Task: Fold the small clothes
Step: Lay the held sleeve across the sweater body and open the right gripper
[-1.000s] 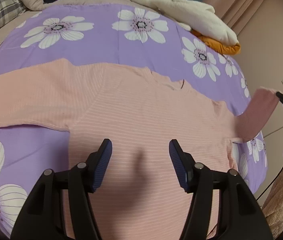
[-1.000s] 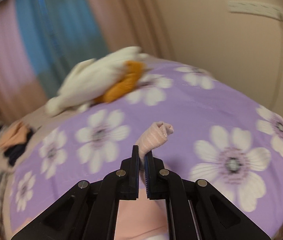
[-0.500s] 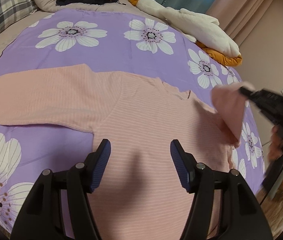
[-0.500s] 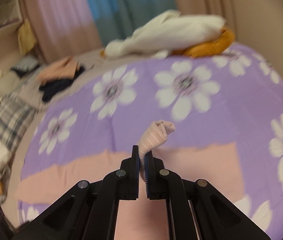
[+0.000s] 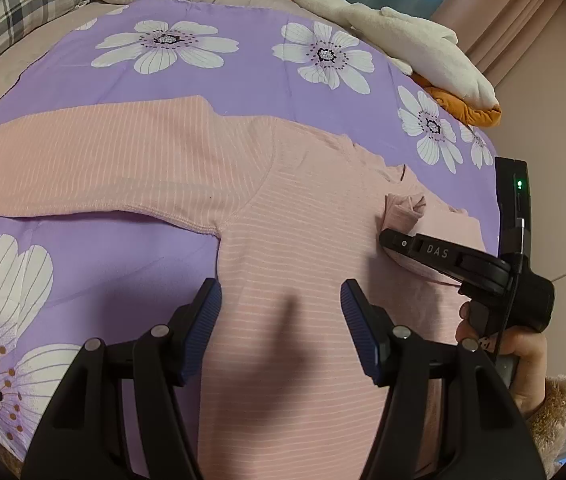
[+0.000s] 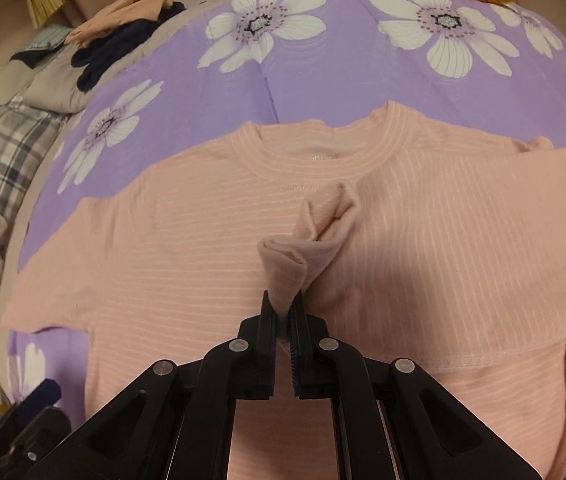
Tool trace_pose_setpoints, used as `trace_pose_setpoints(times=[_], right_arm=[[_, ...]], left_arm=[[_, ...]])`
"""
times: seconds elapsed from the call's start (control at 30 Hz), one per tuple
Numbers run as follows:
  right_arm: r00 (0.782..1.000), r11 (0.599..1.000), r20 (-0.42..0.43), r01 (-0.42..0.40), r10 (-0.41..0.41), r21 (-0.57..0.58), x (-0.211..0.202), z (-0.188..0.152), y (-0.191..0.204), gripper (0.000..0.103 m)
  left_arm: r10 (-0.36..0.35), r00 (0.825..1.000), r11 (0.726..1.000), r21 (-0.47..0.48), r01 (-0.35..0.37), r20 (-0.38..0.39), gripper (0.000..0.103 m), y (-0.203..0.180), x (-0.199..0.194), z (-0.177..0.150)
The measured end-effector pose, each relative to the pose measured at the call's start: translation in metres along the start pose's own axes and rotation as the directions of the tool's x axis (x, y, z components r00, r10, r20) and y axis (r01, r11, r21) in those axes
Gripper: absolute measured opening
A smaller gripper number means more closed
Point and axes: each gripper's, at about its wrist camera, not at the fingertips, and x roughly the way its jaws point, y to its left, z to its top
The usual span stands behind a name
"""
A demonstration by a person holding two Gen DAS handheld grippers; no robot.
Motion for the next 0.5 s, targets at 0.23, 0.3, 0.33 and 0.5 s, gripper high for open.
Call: trace_pose_setpoints(times=[0.23, 0.3, 0.33, 0.5], right_arm=[[0.996, 0.995, -0.014, -0.087, 0.088, 0.056, -0.012, 0.001, -0.014, 0.012], [0.991, 0.987, 0.015, -0.133, 0.132, 0.095, -0.025, 0.001, -0.024, 0.039], [0.989, 0.982, 0.040, -0.145, 0.141, 0.118, -0.034, 0.002, -0.031, 0.047], [0.984, 0.957, 0.165, -0.104, 0.060, 0.272, -0.080, -0.008, -0.089, 0.056]], left_arm=[[-0.030, 0.999, 1.000, 0.000, 0.030, -0.016, 0.068, -0.003, 0.005, 0.006], [-0.056, 0.998, 0.998, 0.007, 0.056, -0.020, 0.074, -0.009, 0.007, 0.011], [-0.066, 0.998, 0.998, 0.015, 0.067, -0.022, 0.076, -0.013, 0.008, 0.013], [-0.135, 0.989, 0.987, 0.080, 0.139, -0.056, 0.079, -0.043, 0.027, 0.033]])
